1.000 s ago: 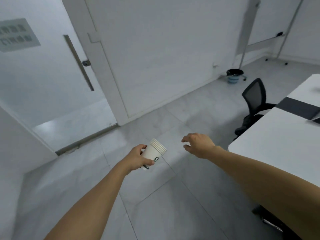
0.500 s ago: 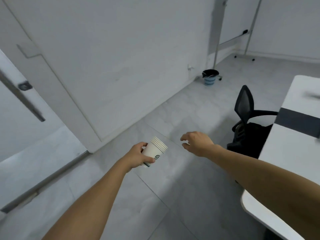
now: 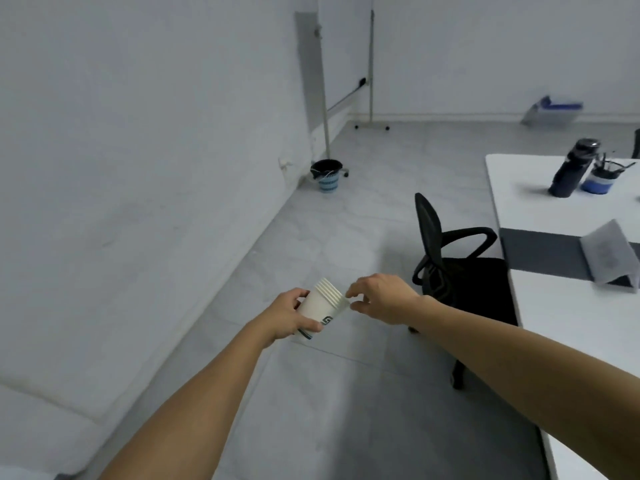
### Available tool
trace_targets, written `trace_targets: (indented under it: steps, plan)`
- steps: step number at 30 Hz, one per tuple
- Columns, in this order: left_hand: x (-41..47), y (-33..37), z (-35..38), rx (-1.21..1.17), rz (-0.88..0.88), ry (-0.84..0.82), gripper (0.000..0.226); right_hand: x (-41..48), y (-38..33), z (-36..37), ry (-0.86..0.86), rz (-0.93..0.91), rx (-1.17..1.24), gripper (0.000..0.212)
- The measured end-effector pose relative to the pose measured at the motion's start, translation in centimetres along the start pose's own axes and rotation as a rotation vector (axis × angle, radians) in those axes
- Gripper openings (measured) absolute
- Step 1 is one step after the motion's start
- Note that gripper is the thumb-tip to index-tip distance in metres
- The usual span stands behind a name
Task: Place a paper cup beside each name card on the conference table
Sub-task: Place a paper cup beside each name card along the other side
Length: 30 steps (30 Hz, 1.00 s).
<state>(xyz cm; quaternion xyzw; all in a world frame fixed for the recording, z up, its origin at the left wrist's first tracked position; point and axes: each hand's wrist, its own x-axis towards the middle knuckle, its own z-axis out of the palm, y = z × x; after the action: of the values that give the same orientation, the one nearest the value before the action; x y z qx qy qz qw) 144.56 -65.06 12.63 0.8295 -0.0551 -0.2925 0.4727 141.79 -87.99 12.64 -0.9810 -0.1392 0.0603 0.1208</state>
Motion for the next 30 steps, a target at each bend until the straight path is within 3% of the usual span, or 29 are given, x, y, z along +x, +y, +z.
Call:
trace_targets:
  steps: [10,24,30]
  plan:
    - [18.0,8.5,1.4,0.167,0.074,-0.323,0.071,4.2,11.0,-2.3,0.095,0.236,0.048,0.022]
    - [37.5,23.0,9.8,0.206,0.107,-0.528,0.072,9.1,31.2,-7.6,0.25,0.413,0.07,0.025]
    - [45.8,28.9,14.4,0.302,0.159,-0.665,0.067,9.9,39.5,-8.8,0.288,0.597,0.075,0.026]
